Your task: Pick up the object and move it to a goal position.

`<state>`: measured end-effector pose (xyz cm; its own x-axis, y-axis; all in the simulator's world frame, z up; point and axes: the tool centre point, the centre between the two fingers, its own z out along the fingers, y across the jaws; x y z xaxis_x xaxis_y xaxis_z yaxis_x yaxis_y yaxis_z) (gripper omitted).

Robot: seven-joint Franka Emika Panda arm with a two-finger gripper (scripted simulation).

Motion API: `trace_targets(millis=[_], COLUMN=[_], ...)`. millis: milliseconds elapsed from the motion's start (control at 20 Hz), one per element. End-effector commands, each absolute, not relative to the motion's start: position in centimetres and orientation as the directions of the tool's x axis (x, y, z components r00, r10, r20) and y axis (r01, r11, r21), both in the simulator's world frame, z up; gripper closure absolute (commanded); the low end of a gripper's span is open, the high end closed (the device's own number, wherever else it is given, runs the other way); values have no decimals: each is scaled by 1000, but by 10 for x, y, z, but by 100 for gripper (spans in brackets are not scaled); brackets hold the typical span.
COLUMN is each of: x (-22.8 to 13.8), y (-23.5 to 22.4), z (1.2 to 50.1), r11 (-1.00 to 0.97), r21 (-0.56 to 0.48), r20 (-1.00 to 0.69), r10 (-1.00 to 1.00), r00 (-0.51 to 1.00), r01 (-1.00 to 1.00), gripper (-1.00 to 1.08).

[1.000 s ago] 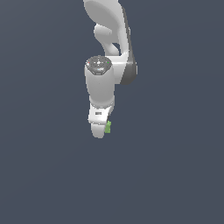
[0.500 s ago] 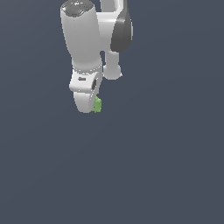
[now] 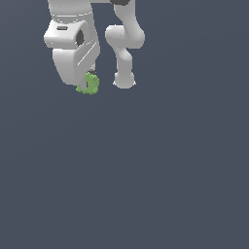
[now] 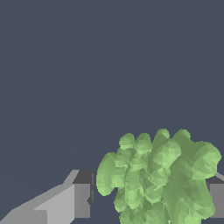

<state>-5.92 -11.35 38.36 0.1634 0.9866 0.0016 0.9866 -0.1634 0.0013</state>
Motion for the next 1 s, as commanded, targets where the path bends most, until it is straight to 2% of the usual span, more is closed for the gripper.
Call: trace_targets(millis=[0,450,950], x=[-68,-88,-94], y=[-123,-150,-161], z=[410,481,508], r11=[-163,-164,-165], r21=[0,0,0], r20=[2,1,0], r10=[987,986,986], r00=[163,164,165], r01=[987,986,986], gripper=[108,108,108])
